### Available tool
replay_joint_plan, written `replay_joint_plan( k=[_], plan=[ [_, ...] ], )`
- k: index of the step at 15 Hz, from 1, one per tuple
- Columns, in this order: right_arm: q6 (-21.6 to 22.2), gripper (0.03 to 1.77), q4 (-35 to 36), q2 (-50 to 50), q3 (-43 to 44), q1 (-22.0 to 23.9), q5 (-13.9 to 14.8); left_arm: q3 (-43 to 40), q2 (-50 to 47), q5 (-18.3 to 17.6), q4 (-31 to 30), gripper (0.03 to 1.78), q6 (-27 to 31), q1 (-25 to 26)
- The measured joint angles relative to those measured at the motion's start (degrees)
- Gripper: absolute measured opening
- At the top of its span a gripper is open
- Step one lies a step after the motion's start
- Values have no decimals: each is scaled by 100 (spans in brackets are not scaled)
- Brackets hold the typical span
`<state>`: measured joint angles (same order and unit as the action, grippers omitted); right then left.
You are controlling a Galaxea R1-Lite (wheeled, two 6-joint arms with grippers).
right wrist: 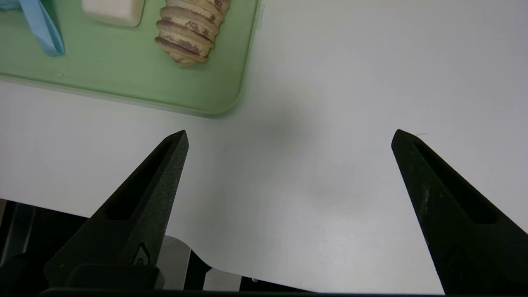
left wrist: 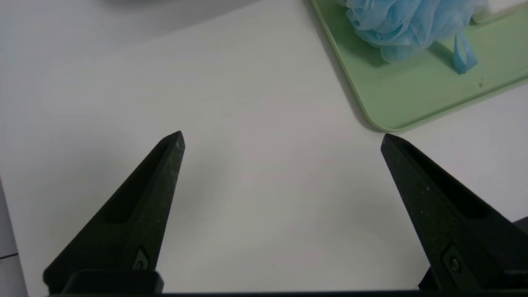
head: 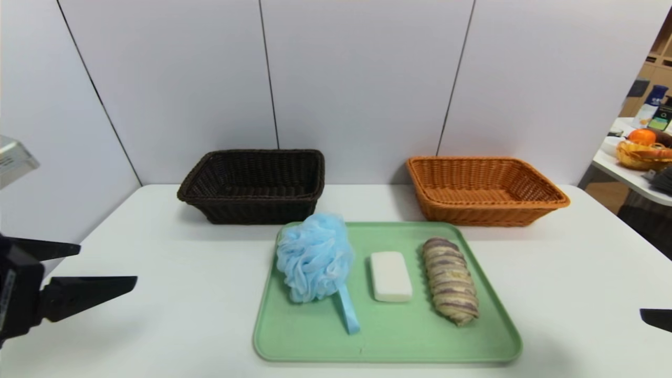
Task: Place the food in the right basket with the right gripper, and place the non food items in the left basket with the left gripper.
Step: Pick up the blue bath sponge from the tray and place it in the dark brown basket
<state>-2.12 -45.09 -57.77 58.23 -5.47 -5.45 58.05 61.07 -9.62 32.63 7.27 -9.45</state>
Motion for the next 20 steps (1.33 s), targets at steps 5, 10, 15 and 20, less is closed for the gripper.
replay_joint_plan(
  k=[5,10,15,20],
  plan=[
    [26,170,2,-1061,389,-54,-15,788,1445,0,55,169,-636,-774],
    [56,170,74,-1458,489,-61,-15,1664,2675,33,85,169,-1846,-1891],
    [76,170,107,-1560,463,-56,-13,1946,3065,76,96,169,-2405,-2359],
    [80,170,107,-1549,425,-56,-6,1957,3182,535,50,169,-2415,-2542]
  ],
)
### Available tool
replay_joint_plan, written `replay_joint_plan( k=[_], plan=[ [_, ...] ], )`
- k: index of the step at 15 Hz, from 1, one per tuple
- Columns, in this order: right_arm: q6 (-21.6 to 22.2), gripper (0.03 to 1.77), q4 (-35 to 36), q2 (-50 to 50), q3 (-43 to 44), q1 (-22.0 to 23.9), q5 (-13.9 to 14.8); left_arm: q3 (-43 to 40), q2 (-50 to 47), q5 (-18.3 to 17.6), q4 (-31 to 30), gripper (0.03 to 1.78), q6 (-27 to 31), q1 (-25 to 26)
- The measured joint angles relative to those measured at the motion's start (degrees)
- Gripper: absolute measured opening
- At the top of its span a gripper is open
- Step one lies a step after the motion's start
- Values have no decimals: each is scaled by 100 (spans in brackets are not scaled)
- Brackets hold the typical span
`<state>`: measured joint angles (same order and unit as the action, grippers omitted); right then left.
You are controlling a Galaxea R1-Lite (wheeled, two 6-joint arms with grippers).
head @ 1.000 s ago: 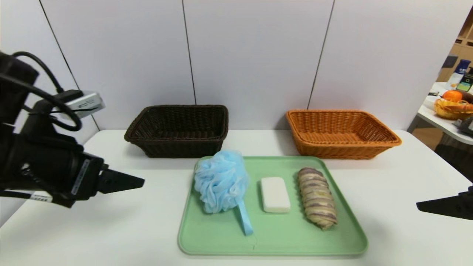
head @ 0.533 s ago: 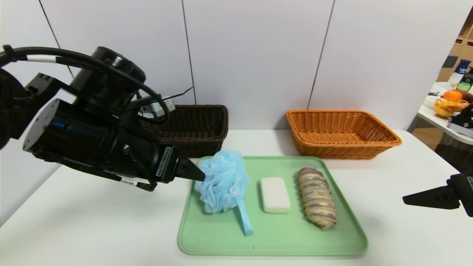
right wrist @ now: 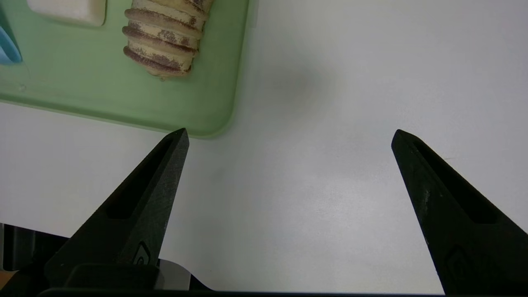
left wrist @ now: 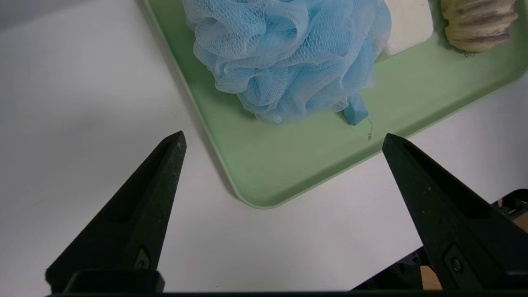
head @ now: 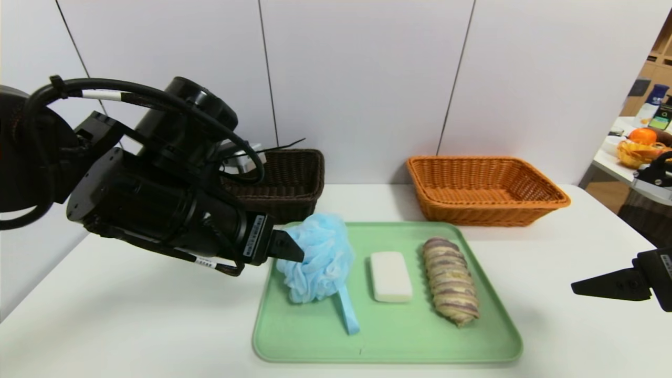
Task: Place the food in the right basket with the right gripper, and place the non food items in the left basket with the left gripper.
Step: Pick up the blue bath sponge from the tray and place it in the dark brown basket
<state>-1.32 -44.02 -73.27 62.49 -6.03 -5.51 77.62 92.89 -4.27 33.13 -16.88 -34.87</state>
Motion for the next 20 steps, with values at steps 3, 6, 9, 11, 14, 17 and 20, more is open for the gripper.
replay_joint_plan(
  k=[3,6,9,11,14,17,20],
  plan=[
    [-5,170,0,28,-4,0,2,138,195,317,-26,169,-157,-184],
    [46,170,-16,91,-39,0,2,449,455,552,-23,169,-329,-411],
    [122,170,-16,171,-94,0,4,733,700,572,-17,169,-412,-479],
    [129,170,-13,223,-124,4,2,785,864,617,-26,169,-419,-482],
    [127,170,-13,290,-139,6,4,802,1152,895,-89,169,-472,-455],
    [129,170,-16,354,-144,9,2,802,1456,961,-390,169,-699,-449],
    [124,170,-21,402,-150,9,-5,805,1738,939,-673,169,-825,-449]
  ],
)
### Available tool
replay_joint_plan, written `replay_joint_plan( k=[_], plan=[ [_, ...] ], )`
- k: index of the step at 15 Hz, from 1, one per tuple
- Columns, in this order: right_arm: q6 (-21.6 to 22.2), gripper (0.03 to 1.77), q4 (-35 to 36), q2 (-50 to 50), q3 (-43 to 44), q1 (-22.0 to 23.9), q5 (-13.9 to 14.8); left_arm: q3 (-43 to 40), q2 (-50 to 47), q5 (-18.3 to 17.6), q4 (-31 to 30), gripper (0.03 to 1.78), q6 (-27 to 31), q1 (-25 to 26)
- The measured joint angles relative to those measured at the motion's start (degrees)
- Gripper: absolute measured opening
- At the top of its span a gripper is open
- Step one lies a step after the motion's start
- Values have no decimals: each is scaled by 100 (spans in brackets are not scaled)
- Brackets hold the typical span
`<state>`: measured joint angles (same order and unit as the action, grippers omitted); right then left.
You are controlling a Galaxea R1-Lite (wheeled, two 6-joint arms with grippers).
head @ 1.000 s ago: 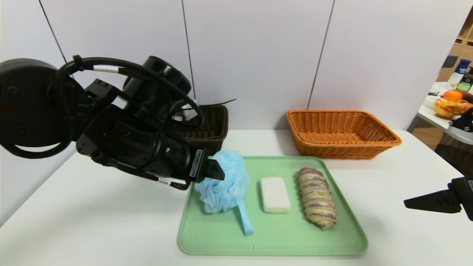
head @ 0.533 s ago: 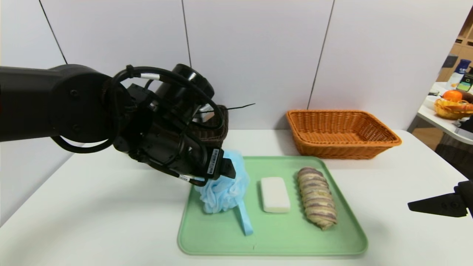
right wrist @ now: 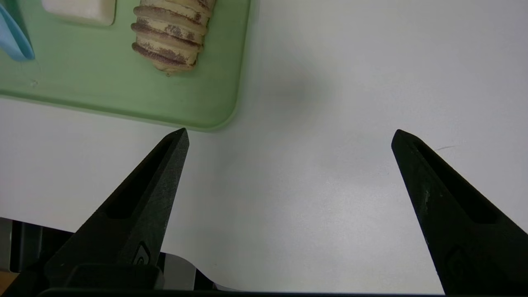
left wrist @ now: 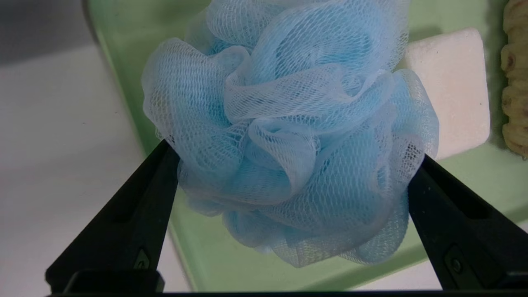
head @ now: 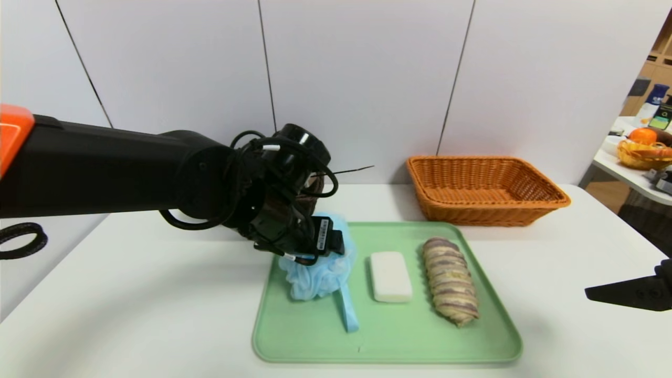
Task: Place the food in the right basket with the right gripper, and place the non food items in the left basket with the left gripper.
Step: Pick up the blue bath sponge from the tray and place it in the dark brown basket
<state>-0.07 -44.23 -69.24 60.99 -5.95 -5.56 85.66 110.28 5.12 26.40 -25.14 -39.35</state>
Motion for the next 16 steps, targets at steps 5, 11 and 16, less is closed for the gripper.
replay_joint_plan(
  k=[5,11,16],
  plan=[
    [-6,170,16,61,-44,0,-2,-5,347,6,-94,169,-38,-1],
    [-4,170,10,80,-83,0,0,-5,566,30,-245,169,-46,-1],
    [-9,170,18,83,-110,0,-4,0,579,44,-245,123,-93,-1]
  ],
)
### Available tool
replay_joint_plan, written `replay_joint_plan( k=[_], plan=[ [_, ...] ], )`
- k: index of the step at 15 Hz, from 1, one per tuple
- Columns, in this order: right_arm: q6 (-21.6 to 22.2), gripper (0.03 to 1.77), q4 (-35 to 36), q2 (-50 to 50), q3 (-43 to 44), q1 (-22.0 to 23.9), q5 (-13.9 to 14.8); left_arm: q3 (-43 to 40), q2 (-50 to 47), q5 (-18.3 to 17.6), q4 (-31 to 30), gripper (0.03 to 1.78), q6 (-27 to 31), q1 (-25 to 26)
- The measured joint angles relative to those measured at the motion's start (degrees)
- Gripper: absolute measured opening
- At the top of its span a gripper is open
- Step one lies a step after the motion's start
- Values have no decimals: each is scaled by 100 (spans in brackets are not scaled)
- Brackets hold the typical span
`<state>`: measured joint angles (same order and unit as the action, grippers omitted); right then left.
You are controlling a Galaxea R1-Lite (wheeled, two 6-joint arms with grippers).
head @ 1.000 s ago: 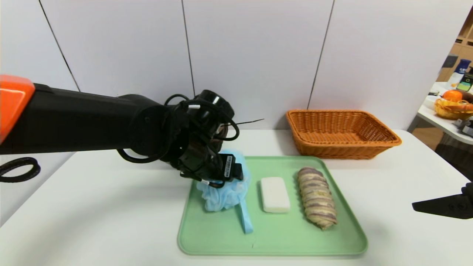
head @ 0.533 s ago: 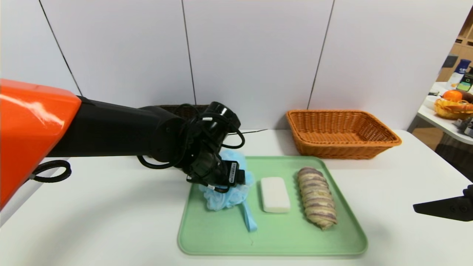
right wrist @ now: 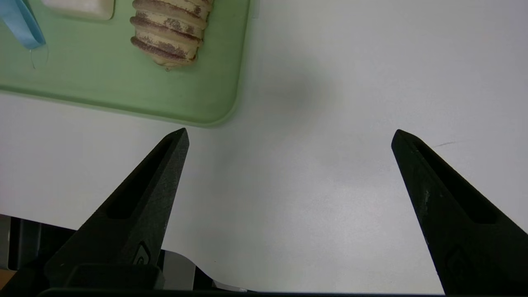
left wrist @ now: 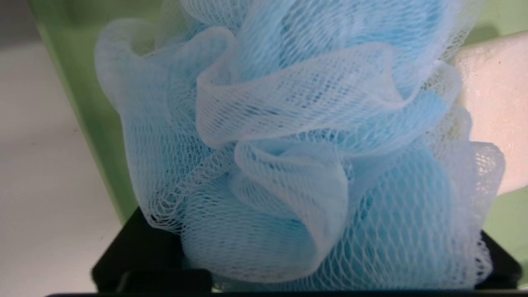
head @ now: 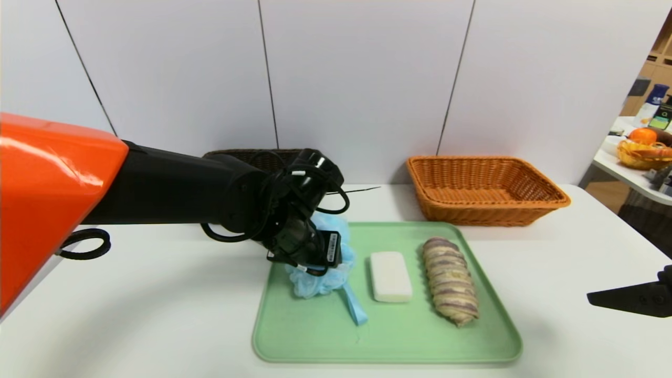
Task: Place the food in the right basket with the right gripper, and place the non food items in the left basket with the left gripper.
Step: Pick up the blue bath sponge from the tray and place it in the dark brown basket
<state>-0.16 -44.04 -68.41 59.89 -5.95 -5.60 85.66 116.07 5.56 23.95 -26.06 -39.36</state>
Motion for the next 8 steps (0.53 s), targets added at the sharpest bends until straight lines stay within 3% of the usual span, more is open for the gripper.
replay_joint_plan(
  k=[5,8],
  plan=[
    [5,170,0,37,-5,6,1,2,-83,11,16,79,32,0],
    [5,170,-2,50,-39,55,1,2,-300,17,22,75,85,1]
  ],
)
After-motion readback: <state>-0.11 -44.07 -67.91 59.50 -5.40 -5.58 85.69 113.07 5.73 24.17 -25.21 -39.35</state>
